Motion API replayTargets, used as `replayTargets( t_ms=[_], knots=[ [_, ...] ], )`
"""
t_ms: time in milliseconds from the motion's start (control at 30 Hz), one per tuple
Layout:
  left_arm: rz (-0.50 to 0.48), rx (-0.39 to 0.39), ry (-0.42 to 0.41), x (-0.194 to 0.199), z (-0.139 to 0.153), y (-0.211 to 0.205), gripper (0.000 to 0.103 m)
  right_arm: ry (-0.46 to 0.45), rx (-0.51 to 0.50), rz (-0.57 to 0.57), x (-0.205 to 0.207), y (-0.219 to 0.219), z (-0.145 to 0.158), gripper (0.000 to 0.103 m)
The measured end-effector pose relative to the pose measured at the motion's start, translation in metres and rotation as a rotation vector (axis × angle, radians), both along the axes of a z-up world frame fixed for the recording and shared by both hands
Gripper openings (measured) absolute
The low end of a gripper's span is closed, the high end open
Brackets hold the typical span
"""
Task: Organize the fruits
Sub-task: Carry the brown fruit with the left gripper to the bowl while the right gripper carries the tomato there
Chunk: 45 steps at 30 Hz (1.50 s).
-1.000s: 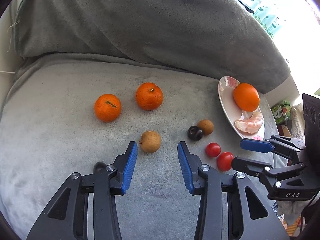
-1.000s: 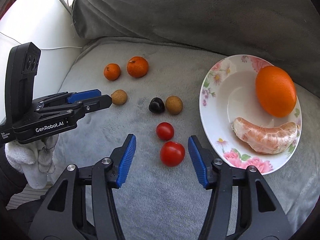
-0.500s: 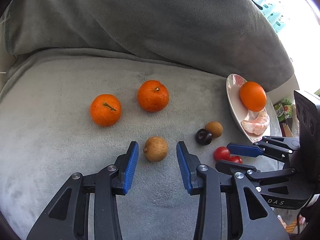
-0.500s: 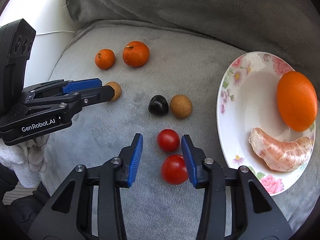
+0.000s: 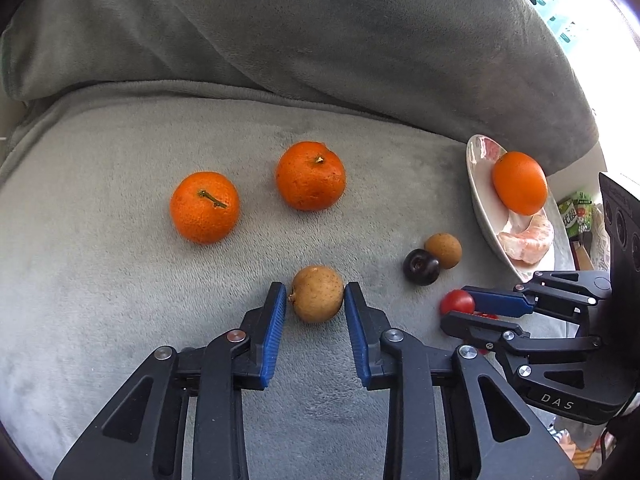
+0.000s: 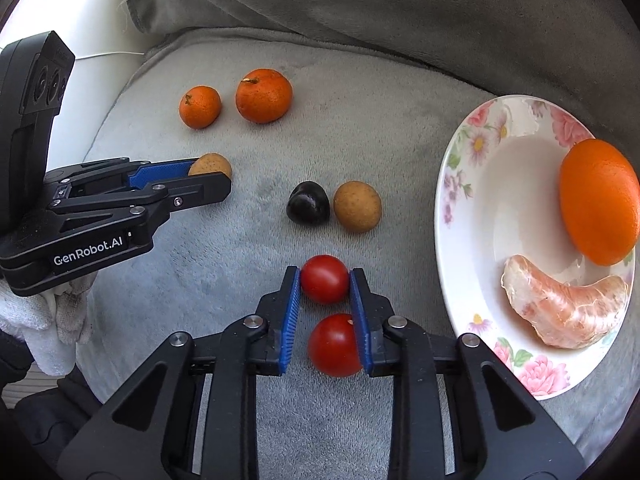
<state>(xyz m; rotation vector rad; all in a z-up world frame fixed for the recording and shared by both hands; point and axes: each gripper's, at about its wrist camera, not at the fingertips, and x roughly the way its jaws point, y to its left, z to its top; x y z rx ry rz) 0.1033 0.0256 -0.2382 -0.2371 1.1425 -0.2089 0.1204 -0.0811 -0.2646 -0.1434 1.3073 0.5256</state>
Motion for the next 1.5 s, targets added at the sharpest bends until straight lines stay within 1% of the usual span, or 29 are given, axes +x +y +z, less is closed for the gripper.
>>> replayTargets(
  t_ms=[33, 300, 467, 700, 833, 1000, 1300, 1500],
  knots=[
    [0.002, -0.001, -0.002, 0.001, -0.001, -0.003, 0.026, 0.0, 0.002, -0.001, 0.0, 0.0, 0.0, 0.026],
    [0.019, -0.015, -0.024, -0.006, 0.004, 0.002, 0.026, -0.013, 0.029, -0.026, -0.005, -0.005, 0.011, 0.026],
    [0.028, -0.021, -0.049, -0.01, 0.017, 0.009, 0.026, -0.034, 0.068, -0.047, -0.008, -0.015, 0.026, 0.026],
    [0.019, -0.038, -0.086, -0.009, 0.038, 0.007, 0.026, -0.084, 0.113, -0.1, -0.016, -0.042, 0.054, 0.026],
    [-0.005, -0.036, -0.107, -0.005, 0.049, -0.005, 0.026, -0.114, 0.119, -0.123, -0.017, -0.055, 0.07, 0.025],
    [-0.031, -0.05, -0.121, 0.002, 0.057, -0.02, 0.026, -0.137, 0.117, -0.157, -0.016, -0.078, 0.08, 0.026],
    [-0.098, -0.054, -0.131, 0.018, 0.063, -0.056, 0.026, -0.151, 0.103, -0.225, -0.002, -0.106, 0.083, 0.026],
    [-0.131, -0.057, -0.128, 0.03, 0.064, -0.075, 0.026, -0.148, 0.091, -0.243, 0.003, -0.12, 0.08, 0.026]
  ],
)
